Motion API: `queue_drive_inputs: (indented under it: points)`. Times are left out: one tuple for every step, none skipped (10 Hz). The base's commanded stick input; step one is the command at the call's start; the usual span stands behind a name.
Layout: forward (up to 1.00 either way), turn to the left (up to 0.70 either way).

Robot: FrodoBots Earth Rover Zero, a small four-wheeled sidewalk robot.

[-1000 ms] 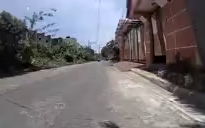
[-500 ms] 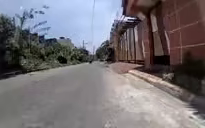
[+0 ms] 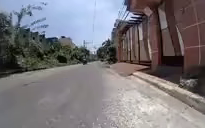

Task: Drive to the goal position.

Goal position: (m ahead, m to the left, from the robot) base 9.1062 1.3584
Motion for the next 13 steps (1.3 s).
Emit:
queue_drive_inputs:
  points:
    - [1.0,-0.35]
    - [1.0,-0.3]
    - [1.0,-0.09]
    - [1.0,0.0]
    - [1.0,0.0]
    - [1.0,0.0]
    - [1.0,0.0]
    - [1.0,0.0]
    - [1.0,0.0]
    - [1.0,0.0]
    - [1.0,0.0]
    - [1.0,0.0]
    - [1.0,0.0]
